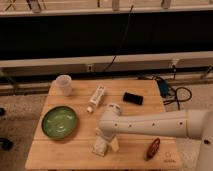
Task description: Wipe the white sponge on the table
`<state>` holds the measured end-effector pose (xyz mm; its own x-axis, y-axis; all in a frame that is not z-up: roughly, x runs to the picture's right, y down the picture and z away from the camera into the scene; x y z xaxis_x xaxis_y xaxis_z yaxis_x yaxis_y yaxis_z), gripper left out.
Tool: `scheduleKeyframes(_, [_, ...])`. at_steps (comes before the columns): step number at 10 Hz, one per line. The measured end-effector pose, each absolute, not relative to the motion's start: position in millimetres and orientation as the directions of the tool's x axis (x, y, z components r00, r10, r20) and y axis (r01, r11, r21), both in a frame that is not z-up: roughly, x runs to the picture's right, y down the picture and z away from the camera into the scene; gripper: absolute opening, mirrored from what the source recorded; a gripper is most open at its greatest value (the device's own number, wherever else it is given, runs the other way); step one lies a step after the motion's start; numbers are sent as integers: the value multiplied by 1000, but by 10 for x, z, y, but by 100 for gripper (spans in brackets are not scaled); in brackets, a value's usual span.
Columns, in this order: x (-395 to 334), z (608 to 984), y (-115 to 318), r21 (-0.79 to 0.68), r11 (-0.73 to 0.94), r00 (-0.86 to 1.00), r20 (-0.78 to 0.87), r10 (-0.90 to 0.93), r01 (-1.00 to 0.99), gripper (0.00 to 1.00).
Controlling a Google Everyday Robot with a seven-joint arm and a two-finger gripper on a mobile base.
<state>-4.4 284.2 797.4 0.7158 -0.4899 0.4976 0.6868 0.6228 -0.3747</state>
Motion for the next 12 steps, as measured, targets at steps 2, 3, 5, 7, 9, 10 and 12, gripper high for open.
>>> scheduleKeyframes(2, [-39, 7959, 2836, -375, 623, 716, 498, -489, 686, 80])
scheduleKeyframes(3, [-40, 7958, 2837, -375, 623, 716, 498, -489, 687, 80])
scheduleKeyframes(5, [-61, 7971, 2845, -371, 624, 714, 503, -487, 687, 80])
scheduleKeyframes(7, [-58, 7956, 2841, -372, 624, 714, 503, -487, 687, 80])
scheduleKeyframes(9, [-59, 7956, 2840, -371, 624, 714, 504, -487, 688, 80])
scheduleKeyframes(10, [-69, 7963, 2844, -370, 625, 713, 507, -484, 687, 80])
scheduleKeyframes(12, [-76, 7956, 2848, -369, 625, 712, 510, -483, 688, 80])
